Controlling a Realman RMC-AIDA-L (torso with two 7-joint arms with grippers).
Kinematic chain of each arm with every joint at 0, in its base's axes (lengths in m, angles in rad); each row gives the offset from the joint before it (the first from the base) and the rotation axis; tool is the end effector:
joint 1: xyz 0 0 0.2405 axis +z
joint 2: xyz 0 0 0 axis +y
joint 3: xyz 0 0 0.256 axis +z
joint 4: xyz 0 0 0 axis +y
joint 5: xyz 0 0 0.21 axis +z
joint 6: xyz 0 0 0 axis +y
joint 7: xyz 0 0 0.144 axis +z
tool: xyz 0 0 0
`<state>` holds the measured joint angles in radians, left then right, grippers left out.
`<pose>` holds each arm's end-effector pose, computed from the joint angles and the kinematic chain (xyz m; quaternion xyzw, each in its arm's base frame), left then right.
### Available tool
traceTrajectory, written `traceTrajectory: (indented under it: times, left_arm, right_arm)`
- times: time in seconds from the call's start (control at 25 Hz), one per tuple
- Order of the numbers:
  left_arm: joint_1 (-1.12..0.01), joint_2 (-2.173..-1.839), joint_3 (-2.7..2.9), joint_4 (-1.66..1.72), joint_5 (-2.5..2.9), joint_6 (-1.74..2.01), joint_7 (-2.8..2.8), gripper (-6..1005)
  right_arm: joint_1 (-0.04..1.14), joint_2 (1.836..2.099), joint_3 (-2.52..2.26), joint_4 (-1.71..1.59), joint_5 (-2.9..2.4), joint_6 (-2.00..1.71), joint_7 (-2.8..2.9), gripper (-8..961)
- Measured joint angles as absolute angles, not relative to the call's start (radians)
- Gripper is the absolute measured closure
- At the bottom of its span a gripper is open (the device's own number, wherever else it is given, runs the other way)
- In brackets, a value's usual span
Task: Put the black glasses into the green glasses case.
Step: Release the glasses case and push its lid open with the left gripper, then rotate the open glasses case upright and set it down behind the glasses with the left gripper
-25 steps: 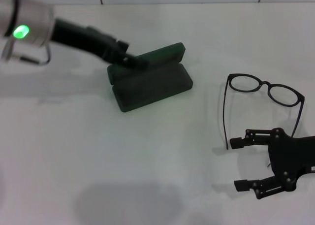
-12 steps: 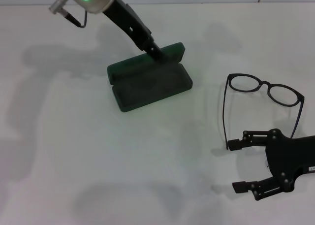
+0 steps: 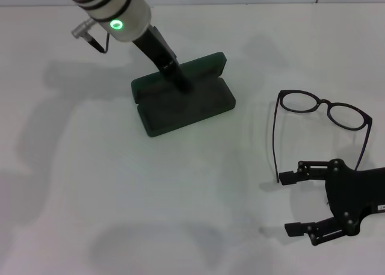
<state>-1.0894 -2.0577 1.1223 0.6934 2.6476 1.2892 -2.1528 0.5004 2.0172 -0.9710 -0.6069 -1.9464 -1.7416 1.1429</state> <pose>-0.1307 0.4403 -0.0326 -0.9584 -0.1731 0.1700 0.1506 0.2582 0.2854 -0.0148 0.9756 -0.0645 -0.2093 0.0165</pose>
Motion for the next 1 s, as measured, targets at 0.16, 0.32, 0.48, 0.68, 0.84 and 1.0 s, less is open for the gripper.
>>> traceTrajectory:
  times: [0.16, 0.32, 0.48, 0.68, 0.84, 1.0]
  left_arm:
    - [-1.089, -2.072, 1.126, 0.694, 2.665, 1.278, -2.152, 126]
    - [-1.086, -2.079, 1.126, 0.702, 2.665, 1.261, -2.134, 139]
    - [-1.076, -2.086, 1.126, 0.701, 2.672, 1.225, -2.126, 340]
    - [-1.076, -2.086, 1.131, 0.698, 2.674, 1.223, -2.119, 578]
    - [-1.076, -2.086, 1.137, 0.698, 2.674, 1.222, -2.118, 661]
    - [-1.077, -2.086, 1.138, 0.703, 2.672, 1.231, -2.11, 744]
  right_arm:
    - [0.5, 2.017, -0.971, -0.603, -1.946, -1.734, 1.143, 68]
    - [0.5, 2.017, -0.971, -0.601, -1.946, -1.732, 1.143, 68]
    - [0.499, 2.016, -0.971, -0.6, -1.946, -1.732, 1.143, 68]
    - [0.497, 2.016, -0.971, -0.599, -1.945, -1.732, 1.143, 68]
    - [0.497, 2.016, -0.971, -0.598, -1.945, -1.732, 1.143, 68]
    - [0.495, 2.015, -0.971, -0.598, -1.945, -1.732, 1.143, 69]
